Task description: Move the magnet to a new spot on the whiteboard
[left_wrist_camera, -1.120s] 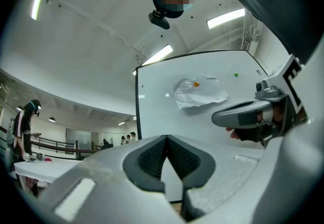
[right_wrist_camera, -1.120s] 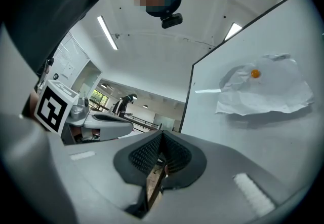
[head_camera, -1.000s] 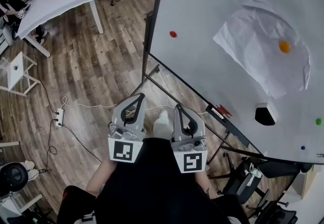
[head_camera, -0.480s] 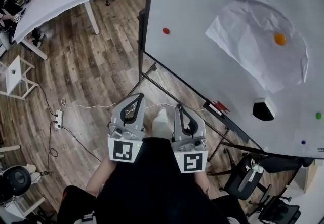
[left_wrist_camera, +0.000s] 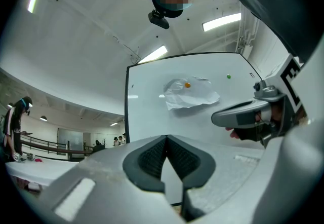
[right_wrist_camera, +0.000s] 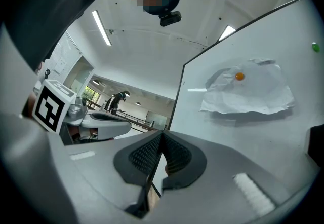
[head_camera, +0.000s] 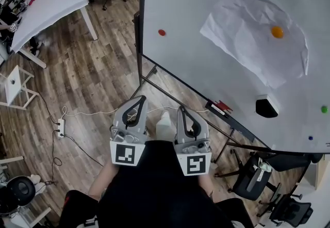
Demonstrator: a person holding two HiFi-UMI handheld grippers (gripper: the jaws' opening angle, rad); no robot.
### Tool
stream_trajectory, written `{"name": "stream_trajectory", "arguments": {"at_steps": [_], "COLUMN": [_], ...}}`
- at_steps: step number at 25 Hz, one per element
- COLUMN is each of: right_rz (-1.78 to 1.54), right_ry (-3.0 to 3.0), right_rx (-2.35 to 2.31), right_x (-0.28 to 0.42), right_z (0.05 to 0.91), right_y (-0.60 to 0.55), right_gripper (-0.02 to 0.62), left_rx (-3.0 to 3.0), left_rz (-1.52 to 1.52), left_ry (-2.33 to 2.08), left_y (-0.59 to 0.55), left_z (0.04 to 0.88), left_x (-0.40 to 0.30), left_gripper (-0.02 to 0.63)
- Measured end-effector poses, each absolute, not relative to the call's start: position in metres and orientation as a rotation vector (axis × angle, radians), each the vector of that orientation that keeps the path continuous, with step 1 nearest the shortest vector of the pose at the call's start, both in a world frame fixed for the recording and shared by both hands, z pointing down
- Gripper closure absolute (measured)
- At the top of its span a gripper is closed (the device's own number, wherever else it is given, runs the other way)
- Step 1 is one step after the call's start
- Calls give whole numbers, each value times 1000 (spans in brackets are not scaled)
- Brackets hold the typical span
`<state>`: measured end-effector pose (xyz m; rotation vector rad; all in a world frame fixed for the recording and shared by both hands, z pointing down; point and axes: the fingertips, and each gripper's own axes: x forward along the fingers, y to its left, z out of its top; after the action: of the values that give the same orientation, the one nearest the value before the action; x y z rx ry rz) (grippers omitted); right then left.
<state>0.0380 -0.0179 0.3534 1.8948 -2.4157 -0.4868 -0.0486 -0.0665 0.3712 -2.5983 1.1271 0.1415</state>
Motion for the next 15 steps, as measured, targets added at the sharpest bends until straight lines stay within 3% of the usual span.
{"name": "stream_trajectory", "arguments": {"at_steps": [15], "right_rz": [-487], "right_ry": [-2397], "right_rx": [1882], "right_x": [37], "right_z": [355], "right_y": [-23], "right_gripper": [595], "left_rx": [-2608], "left_rz": [156], "left_ry": [1121], "left_y": [-73], "left_z": [371], "left_x": [-48], "left_gripper": [604]}}
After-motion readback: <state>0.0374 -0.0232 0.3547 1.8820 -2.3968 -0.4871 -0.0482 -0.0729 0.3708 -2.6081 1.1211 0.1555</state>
